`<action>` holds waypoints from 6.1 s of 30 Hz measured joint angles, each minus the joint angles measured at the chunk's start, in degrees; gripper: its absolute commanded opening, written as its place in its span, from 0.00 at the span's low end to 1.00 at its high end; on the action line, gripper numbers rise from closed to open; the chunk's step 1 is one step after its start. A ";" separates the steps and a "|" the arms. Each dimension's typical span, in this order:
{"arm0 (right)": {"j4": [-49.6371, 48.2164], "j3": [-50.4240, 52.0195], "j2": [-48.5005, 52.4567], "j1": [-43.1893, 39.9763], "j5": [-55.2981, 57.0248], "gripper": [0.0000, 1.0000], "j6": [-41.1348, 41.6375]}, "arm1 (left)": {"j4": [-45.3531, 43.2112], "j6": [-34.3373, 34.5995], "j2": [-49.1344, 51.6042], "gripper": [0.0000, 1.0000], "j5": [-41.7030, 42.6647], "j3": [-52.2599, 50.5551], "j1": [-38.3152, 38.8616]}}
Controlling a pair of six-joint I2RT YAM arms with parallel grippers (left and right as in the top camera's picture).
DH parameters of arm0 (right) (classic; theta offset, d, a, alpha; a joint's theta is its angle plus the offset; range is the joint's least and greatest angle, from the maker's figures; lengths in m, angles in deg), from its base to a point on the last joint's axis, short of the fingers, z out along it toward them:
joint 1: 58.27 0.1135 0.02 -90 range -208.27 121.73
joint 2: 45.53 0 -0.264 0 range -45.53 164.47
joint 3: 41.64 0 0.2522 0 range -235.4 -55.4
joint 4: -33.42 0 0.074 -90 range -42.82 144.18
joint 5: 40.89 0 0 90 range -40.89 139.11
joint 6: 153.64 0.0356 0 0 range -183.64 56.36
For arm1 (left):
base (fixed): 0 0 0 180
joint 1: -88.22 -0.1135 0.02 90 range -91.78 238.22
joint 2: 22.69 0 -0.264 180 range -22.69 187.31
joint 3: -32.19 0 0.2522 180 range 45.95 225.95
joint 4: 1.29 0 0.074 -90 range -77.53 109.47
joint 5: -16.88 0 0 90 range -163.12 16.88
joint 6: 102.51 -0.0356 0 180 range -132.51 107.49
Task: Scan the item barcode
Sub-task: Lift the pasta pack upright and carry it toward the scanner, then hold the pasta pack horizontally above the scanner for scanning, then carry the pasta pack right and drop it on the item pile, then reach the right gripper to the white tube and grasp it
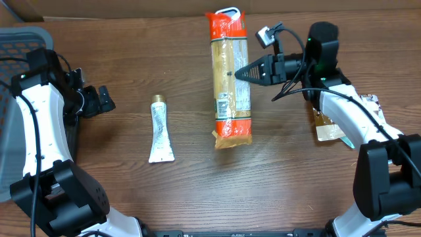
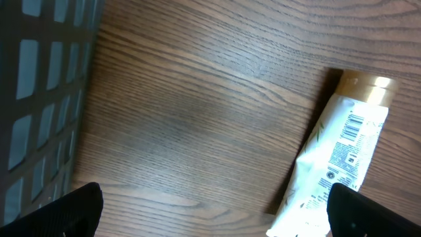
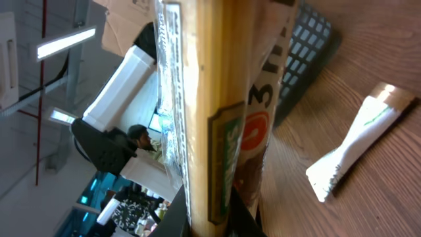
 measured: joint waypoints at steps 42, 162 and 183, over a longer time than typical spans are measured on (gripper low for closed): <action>44.33 -20.31 0.48 17.20 96.45 0.04 -77.40 | 0.00 0.00 0.00 1.00 0.00 0.00 0.00; 52.43 7.67 -7.74 -37.66 54.73 0.60 -23.28 | 0.00 0.00 0.02 0.99 0.00 0.00 0.02; 41.99 2.01 -11.06 1.31 46.38 0.62 -30.12 | 0.00 0.04 0.00 1.00 -0.02 0.00 0.39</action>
